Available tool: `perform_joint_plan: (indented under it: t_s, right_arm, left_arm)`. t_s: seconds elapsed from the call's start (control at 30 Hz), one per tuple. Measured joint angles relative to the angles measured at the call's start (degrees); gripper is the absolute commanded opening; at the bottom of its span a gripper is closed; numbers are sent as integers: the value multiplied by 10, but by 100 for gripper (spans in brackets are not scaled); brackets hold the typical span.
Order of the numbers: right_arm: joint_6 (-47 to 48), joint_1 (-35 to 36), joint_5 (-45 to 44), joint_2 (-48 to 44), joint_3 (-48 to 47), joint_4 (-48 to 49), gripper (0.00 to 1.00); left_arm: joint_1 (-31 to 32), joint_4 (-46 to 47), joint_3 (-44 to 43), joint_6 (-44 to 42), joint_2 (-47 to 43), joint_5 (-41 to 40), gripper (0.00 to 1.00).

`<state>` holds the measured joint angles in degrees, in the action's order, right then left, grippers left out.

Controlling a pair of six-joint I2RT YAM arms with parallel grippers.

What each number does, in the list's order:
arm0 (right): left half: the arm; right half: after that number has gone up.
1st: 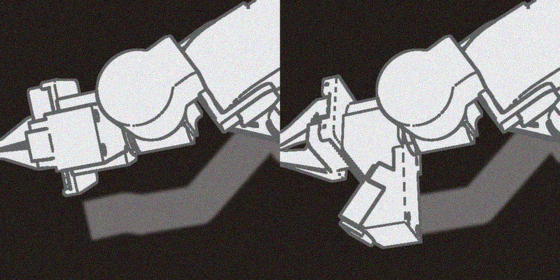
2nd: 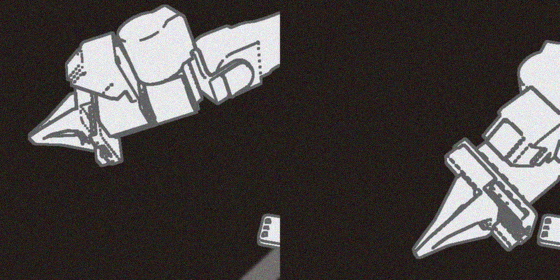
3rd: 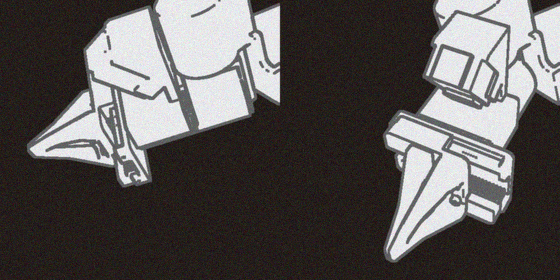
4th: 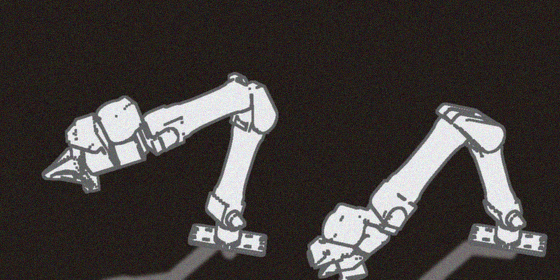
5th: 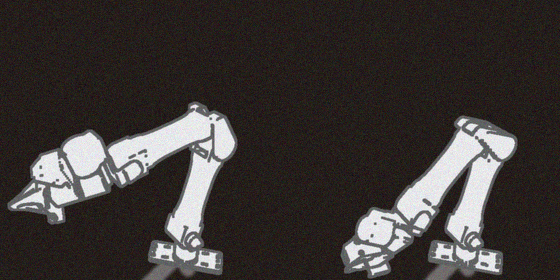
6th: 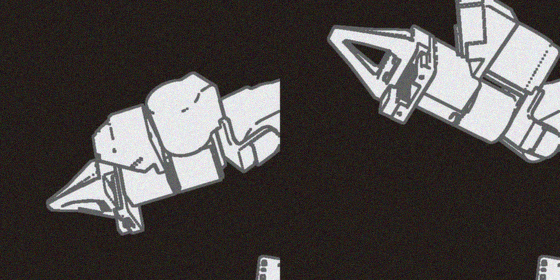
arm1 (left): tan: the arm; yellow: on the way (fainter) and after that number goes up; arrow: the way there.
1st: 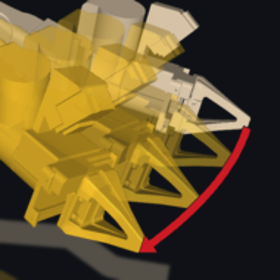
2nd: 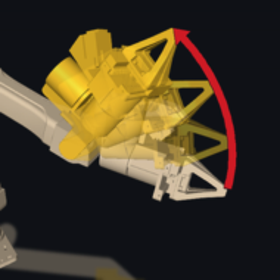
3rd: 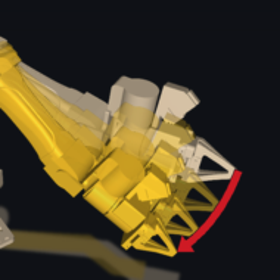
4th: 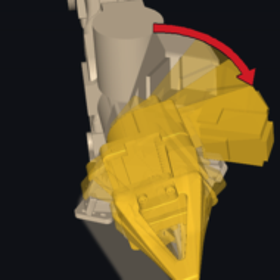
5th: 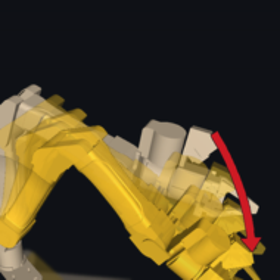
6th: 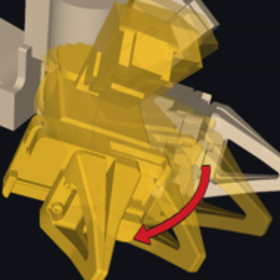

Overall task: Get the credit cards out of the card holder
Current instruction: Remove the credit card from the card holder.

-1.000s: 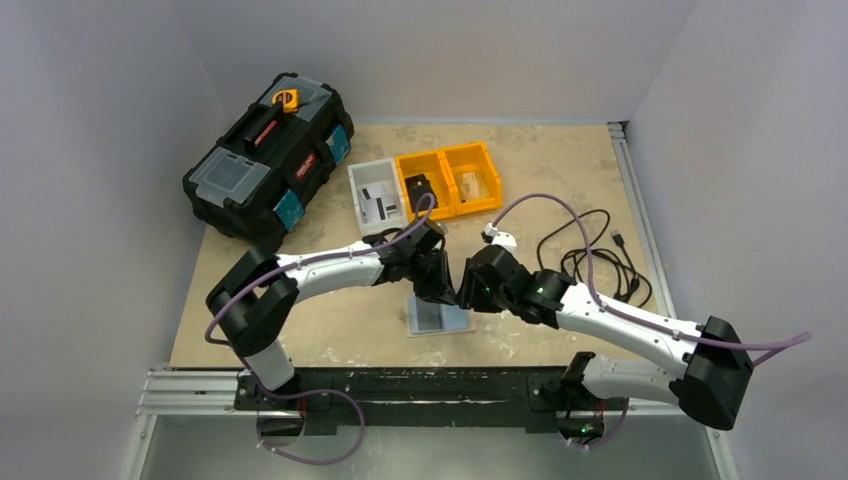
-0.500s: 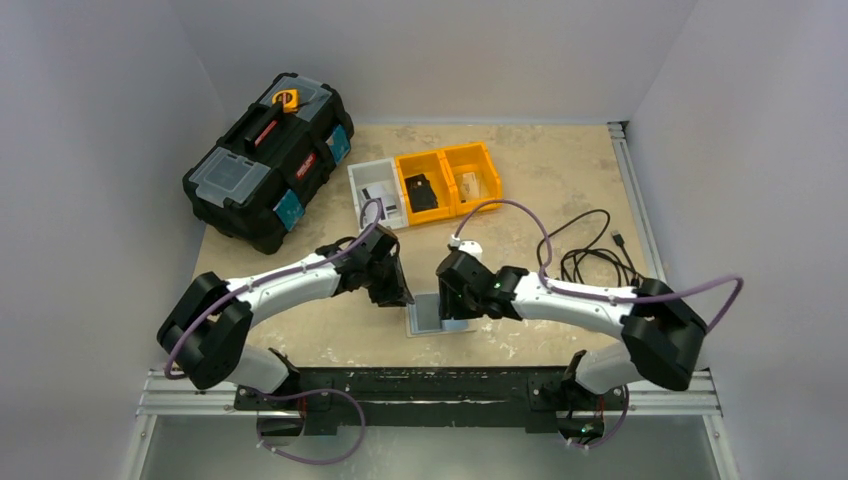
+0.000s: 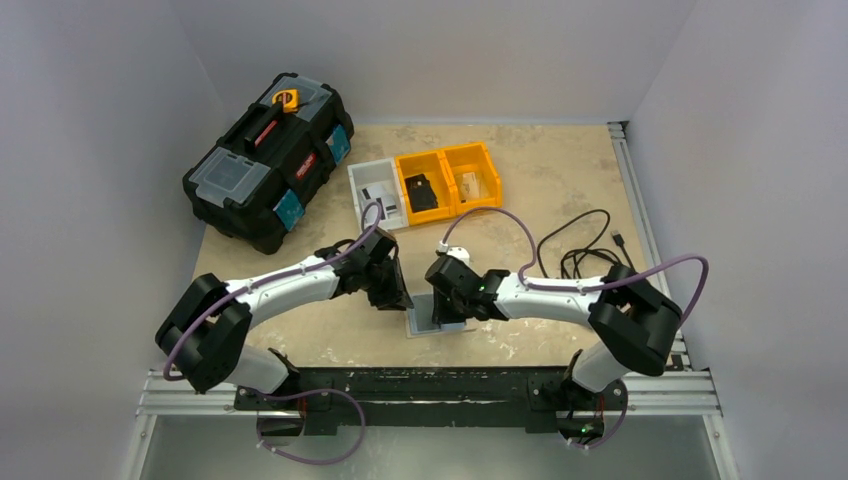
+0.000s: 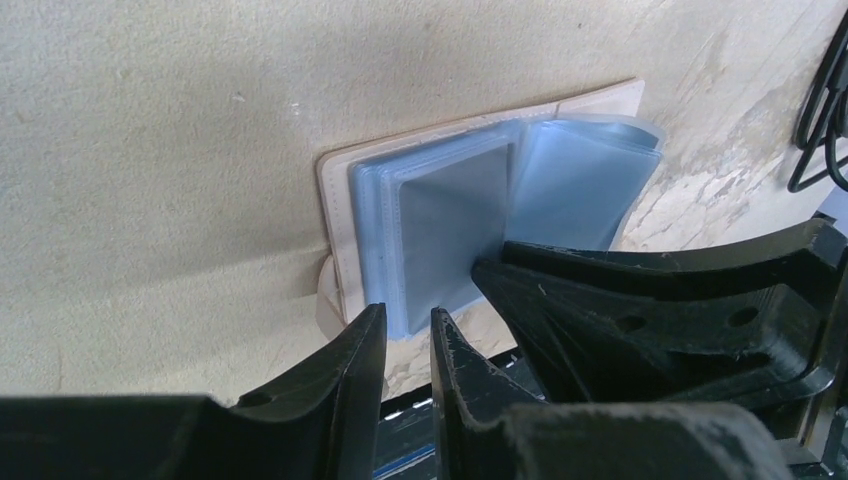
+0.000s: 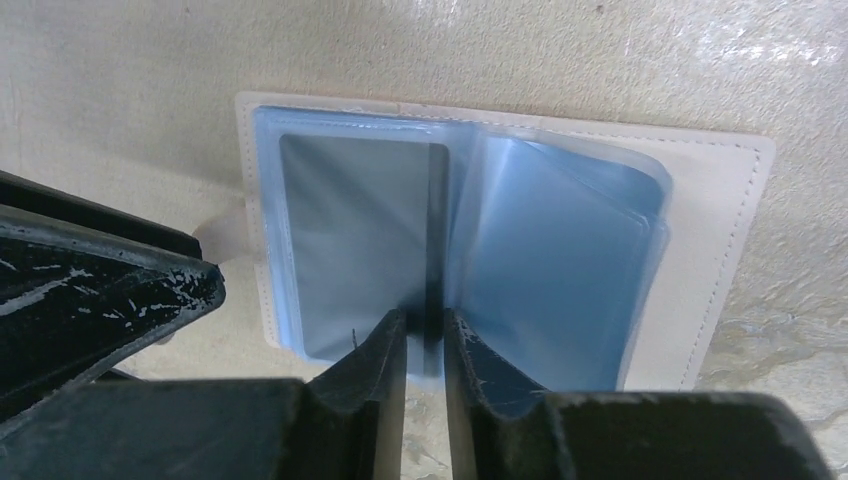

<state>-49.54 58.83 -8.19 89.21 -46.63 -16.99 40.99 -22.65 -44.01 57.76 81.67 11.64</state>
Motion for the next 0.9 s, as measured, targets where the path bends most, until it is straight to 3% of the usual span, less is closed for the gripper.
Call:
perform_joint_plan:
  t_s: [0.17,0.5,0.9]
  right_arm:
    - [-17,-5,4,-11,24,33,0]
    - [-49,-23,32,-31,80,108,0]
    - [-54,-24,35,-34,90,124,0]
  left_arm:
    - [0,8,0,-7,7,15,22]
    - [19,8,-14,-18,37,31,25]
    - [26,8,-24,-18,60,34,26]
